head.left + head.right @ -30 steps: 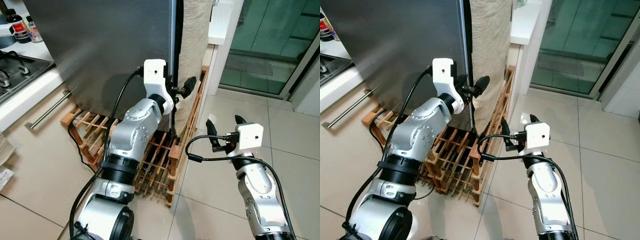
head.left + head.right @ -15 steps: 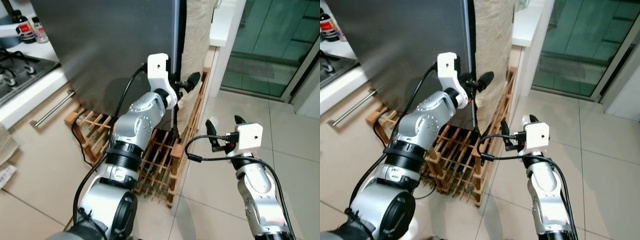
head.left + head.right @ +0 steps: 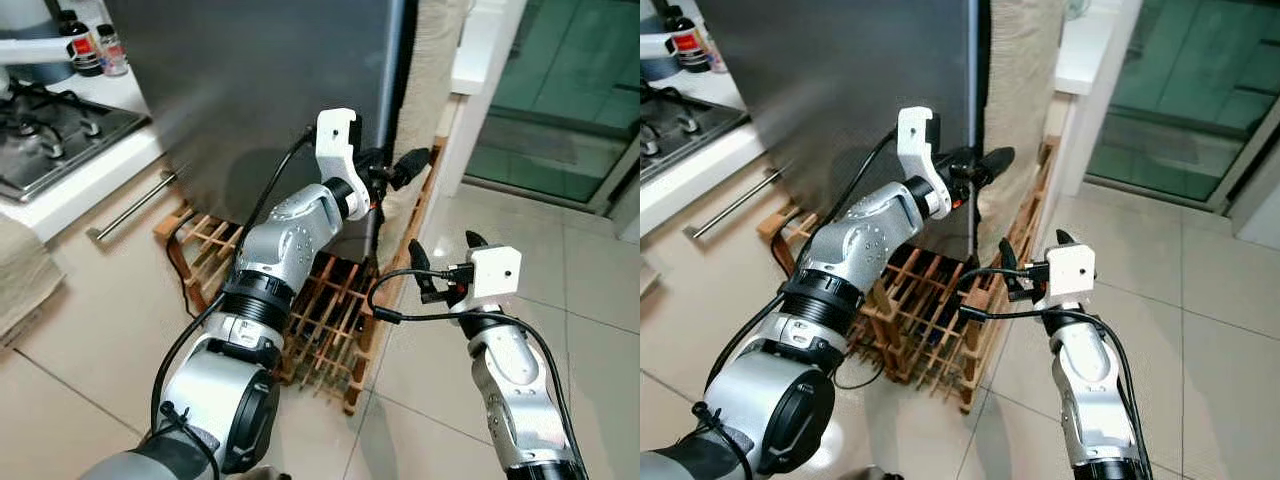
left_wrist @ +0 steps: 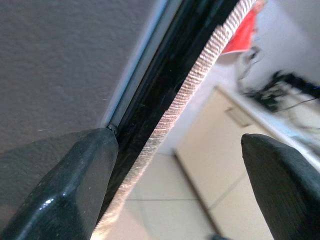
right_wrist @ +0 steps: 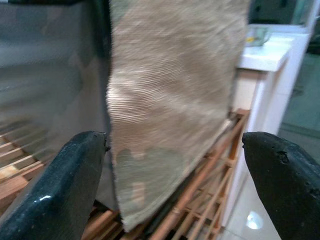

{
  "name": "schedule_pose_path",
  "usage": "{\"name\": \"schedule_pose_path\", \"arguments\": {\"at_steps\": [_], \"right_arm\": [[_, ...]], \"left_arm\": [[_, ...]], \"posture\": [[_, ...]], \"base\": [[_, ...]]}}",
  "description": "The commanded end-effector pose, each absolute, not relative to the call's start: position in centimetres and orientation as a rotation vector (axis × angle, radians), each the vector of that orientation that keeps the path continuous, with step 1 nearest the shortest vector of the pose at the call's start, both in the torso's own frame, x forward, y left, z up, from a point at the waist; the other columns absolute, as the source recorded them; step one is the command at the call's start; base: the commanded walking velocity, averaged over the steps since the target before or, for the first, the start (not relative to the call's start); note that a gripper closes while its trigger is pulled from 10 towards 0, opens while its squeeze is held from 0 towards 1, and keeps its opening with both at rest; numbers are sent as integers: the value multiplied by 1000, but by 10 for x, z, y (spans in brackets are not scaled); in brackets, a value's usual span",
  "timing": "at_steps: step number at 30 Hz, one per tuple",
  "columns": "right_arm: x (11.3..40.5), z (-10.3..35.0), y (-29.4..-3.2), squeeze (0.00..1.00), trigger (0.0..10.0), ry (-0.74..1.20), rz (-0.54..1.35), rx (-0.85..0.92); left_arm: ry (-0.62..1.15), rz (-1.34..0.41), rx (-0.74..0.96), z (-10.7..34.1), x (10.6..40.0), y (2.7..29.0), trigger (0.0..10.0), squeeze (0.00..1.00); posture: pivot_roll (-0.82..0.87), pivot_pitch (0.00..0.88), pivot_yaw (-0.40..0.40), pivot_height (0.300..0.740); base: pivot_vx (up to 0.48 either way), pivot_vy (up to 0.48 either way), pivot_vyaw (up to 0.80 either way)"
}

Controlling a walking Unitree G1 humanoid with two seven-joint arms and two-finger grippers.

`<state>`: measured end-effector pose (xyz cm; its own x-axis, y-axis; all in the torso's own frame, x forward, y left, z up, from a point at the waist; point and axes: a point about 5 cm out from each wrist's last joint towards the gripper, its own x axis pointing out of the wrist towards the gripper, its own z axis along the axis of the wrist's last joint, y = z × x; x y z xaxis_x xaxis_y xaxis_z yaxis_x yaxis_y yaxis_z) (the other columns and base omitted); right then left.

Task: Restocking fridge

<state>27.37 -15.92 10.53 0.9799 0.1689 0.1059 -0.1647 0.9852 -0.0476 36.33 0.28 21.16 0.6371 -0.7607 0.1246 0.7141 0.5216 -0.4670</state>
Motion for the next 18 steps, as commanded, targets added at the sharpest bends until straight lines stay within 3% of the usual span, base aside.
{"name": "schedule_pose_path", "arguments": {"at_steps": [1,6,12,15,18], "right_arm": [[277,108,-154,0,10000,-116,182,-44],[278,109,-152,0,10000,-123,180,-42],[275,106,-154,0,10000,-119,169,-40],[275,106,-153,0,10000,-117,167,-39],[275,106,-152,0,10000,-121,165,-37]], "left_arm": [[22,-1196,-694,250,322,-72,10000,0],[-46,-1356,-773,277,301,-83,10000,0],[-73,-1447,-893,289,295,-70,10000,0],[-82,-1411,-836,285,300,-62,10000,0],[-100,-1231,-624,267,318,-39,10000,0]], "posture": [[-125,0,76,740],[-133,0,81,740],[-132,0,88,740],[-128,0,88,740],[-123,0,90,740]], "base": [[0,0,0],[0,0,0],[0,0,0],[0,0,0],[0,0,0]]}}
